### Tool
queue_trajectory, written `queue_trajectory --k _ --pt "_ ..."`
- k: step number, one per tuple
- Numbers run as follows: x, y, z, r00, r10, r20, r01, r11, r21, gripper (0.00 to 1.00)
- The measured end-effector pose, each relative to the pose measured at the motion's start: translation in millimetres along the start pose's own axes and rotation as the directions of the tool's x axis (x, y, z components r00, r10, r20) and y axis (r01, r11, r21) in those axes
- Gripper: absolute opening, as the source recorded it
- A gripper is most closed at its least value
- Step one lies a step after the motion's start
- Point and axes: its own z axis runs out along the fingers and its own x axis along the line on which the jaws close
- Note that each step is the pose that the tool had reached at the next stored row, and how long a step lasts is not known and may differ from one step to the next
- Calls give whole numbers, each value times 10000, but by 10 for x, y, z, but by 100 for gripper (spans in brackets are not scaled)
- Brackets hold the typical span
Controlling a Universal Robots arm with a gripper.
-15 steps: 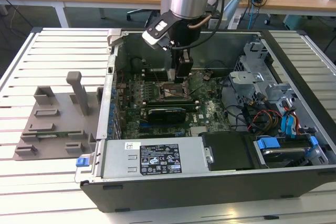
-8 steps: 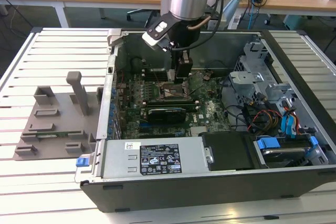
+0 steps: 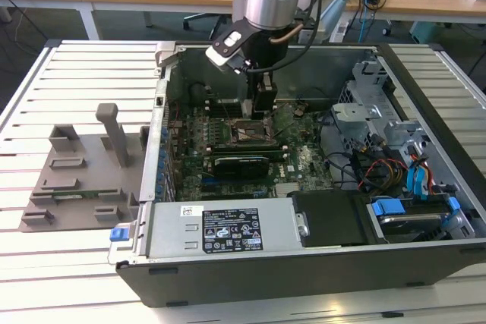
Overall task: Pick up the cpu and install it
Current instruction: 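Place the cpu into insertion slot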
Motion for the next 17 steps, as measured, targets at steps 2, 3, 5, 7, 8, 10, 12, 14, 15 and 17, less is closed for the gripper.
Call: queue_trajectory --k 2,3,5,7,8,10,12,14,15,17 --pt "0 0 16 10000 26 0 -26 10000 1 55" --pt "0 0 20 10000 31 1 -31 10000 2 55" --pt "1 1 30 10000 38 -1 -38 10000 1 55" --pt "1 1 40 10000 47 0 -47 10000 2 55" --pt "1 1 44 10000 54 0 -54 10000 2 55" --pt "1 2 58 10000 71 -1 -71 10000 2 55" --pt "1 2 76 10000 88 -1 -88 10000 3 55" --pt "2 3 88 10000 94 -2 -94 10000 3 55" --pt "2 3 95 10000 98 -2 -98 10000 3 55" --pt "2 3 99 9999 101 -2 -101 9999 3 55"
